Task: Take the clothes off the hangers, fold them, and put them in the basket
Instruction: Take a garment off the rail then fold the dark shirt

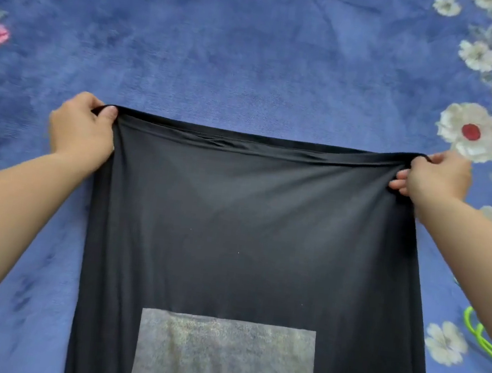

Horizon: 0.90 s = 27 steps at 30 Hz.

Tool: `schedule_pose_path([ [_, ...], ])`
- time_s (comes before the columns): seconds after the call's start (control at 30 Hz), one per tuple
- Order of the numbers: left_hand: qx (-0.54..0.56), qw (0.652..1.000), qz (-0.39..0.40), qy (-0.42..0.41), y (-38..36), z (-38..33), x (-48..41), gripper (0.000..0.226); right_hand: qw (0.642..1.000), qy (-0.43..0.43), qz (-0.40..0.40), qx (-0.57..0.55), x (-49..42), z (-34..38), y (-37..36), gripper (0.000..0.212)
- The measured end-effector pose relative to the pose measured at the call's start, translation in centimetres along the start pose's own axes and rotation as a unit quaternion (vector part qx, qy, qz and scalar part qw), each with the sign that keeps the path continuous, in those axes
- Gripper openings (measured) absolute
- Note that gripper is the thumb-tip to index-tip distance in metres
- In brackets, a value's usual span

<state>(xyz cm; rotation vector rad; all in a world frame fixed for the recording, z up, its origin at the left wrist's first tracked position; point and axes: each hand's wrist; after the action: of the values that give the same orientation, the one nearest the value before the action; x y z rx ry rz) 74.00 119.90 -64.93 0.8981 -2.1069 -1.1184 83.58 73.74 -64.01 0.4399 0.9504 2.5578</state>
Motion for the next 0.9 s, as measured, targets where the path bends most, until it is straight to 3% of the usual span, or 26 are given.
schedule_pose_path([
  [0.1,0.082,0.993,0.014,0.081,-1.5,0.6,-0.7,0.027,0.998,-0.002,0.000,-0.068,0.1,-0.4,-0.7,0.011],
  [0.17,0.102,0.991,-0.003,0.085,-2.3,-0.3,1.3,0.030,0.998,0.039,0.015,-0.052,1.0,-0.8,-1.0,0.021],
  [0.27,0.038,0.997,-0.033,-0.064,-3.3,-1.6,6.9,0.047,0.979,0.194,0.047,0.045,4.1,-1.0,-1.2,0.048],
  [0.33,-0.009,0.972,0.001,-0.235,-4.0,-2.2,10.7,0.055,0.921,0.366,0.079,0.104,7.1,-0.9,-1.7,0.051],
  [0.4,-0.088,0.910,0.082,-0.396,-5.5,-1.7,13.2,0.056,0.823,0.513,0.179,0.165,10.1,-1.2,-2.7,0.052],
  [0.47,-0.182,0.836,0.129,-0.501,-6.7,-1.0,14.4,0.056,0.709,0.594,0.288,0.246,11.9,-2.3,-3.9,0.055],
  [0.5,-0.220,0.820,0.138,-0.510,-7.0,-0.5,14.3,0.057,0.676,0.605,0.309,0.286,11.9,-2.8,-4.2,0.056],
  [0.53,-0.241,0.826,0.136,-0.492,-6.9,-0.4,13.5,0.058,0.674,0.591,0.304,0.321,11.0,-3.0,-4.1,0.057],
  [0.63,-0.268,0.889,0.103,-0.358,-6.1,0.6,10.2,0.065,0.785,0.400,0.240,0.407,6.3,-4.2,-2.2,0.060],
  [0.7,-0.286,0.914,0.088,-0.273,-5.2,0.9,8.9,0.065,0.829,0.271,0.214,0.440,3.7,-4.5,0.2,0.065],
  [0.73,-0.287,0.924,0.085,-0.238,-4.8,0.9,9.0,0.064,0.833,0.256,0.198,0.449,3.4,-4.7,1.2,0.066],
  [0.8,-0.267,0.940,0.076,-0.198,-4.1,1.0,10.4,0.065,0.831,0.306,0.161,0.436,4.9,-5.1,2.2,0.065],
  [0.9,-0.205,0.940,0.075,-0.263,-3.2,2.4,14.9,0.062,0.811,0.420,0.174,0.369,10.5,-6.1,2.4,0.066],
])
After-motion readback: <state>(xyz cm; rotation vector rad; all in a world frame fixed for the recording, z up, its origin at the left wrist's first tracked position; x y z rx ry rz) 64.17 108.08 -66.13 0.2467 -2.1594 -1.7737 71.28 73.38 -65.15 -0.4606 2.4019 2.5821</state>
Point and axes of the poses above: each hand's wrist, its own x-axis away from the middle knuckle, its own y-axis out of the back of the hand, z = x × y, and after that the axes turned 12 degrees about y, right-handed
